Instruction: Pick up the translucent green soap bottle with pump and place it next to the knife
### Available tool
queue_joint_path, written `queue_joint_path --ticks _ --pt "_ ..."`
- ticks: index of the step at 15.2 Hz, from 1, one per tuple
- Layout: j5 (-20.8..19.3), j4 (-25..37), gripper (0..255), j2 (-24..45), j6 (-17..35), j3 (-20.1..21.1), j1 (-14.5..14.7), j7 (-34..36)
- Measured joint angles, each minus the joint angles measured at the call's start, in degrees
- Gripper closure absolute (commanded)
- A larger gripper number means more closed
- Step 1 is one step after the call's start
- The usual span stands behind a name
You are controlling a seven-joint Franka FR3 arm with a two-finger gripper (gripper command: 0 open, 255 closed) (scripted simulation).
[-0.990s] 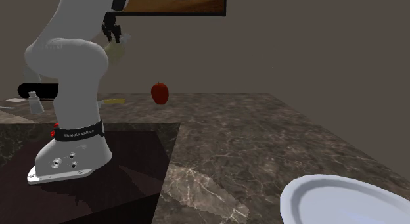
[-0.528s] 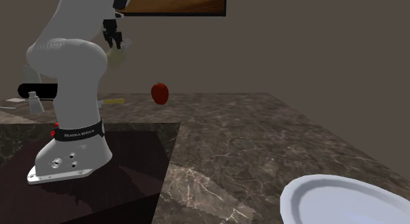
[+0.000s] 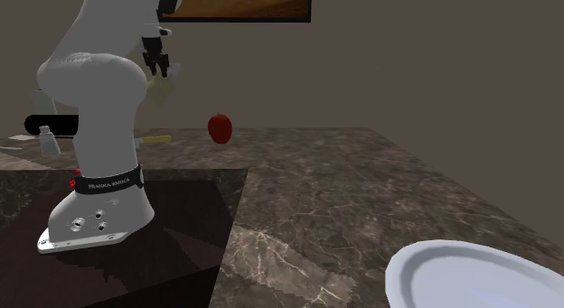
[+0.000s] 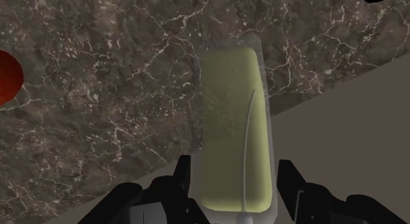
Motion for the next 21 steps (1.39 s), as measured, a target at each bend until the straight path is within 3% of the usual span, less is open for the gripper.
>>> queue_joint_path --ticks 21 --pt "-4.9 -11.52 255 3.57 13.5 -3.19 -0.63 4.28"
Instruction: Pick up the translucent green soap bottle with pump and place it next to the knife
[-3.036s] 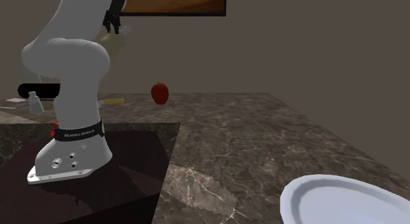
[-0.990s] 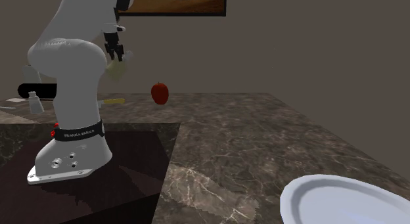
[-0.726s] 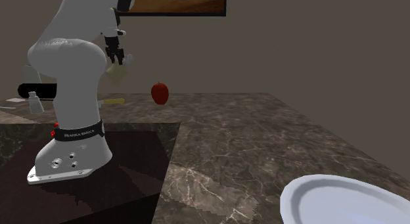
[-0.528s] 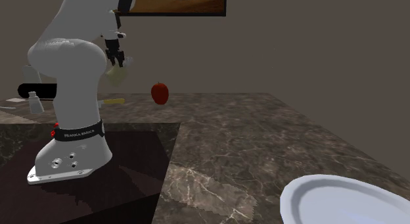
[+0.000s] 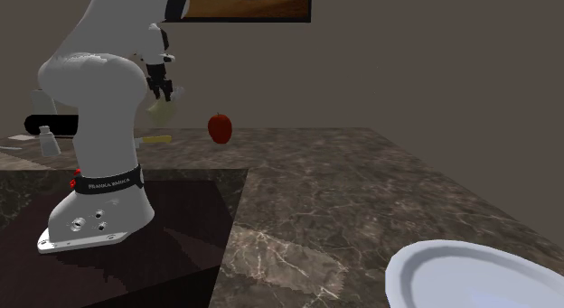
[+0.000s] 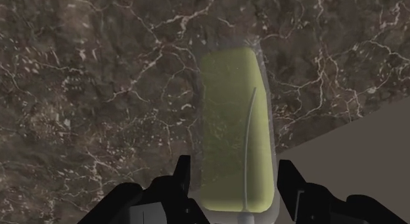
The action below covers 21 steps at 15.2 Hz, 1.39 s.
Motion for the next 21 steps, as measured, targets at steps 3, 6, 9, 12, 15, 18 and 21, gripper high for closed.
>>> queue_joint_path --ticks 3,6,9,12,15,18,21 --pt "-1.14 -0.59 255 1.18 1.51 -0.9 0.59 0.76" --pt "-2.29 -1.0 255 1.95 3.19 -1.65 1.01 1.53" --pt "-3.33 -1.94 255 2.59 4.94 -2.32 1.29 2.39" --pt "-3.58 -1.7 255 3.0 4.98 -2.51 1.63 2.54" --pt "-3.56 -1.7 0 3.03 4.93 -2.49 1.61 2.5" --pt "-3.55 -1.46 0 3.58 4.46 -2.71 1.83 2.36" --pt "-3.53 -1.72 0 3.5 4.55 -2.69 1.75 2.41"
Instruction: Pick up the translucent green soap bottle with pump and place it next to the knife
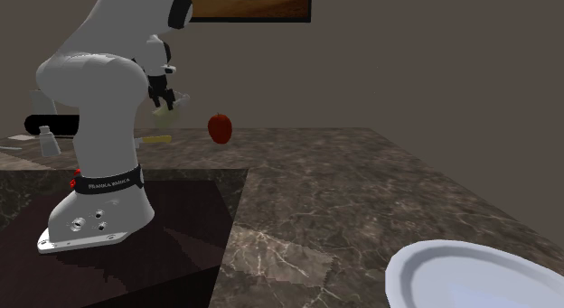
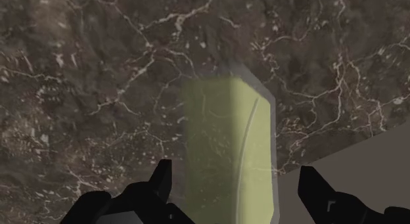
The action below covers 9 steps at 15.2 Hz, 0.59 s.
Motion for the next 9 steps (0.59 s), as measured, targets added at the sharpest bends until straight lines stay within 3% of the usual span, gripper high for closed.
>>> queue_joint_path --ticks 5,9 --pt "3.53 -0.22 0 -4.31 -3.36 3.07 -2.43 -1.85" --pt "3.95 -0.4 0 -4.84 -3.68 3.42 -2.75 -2.0"
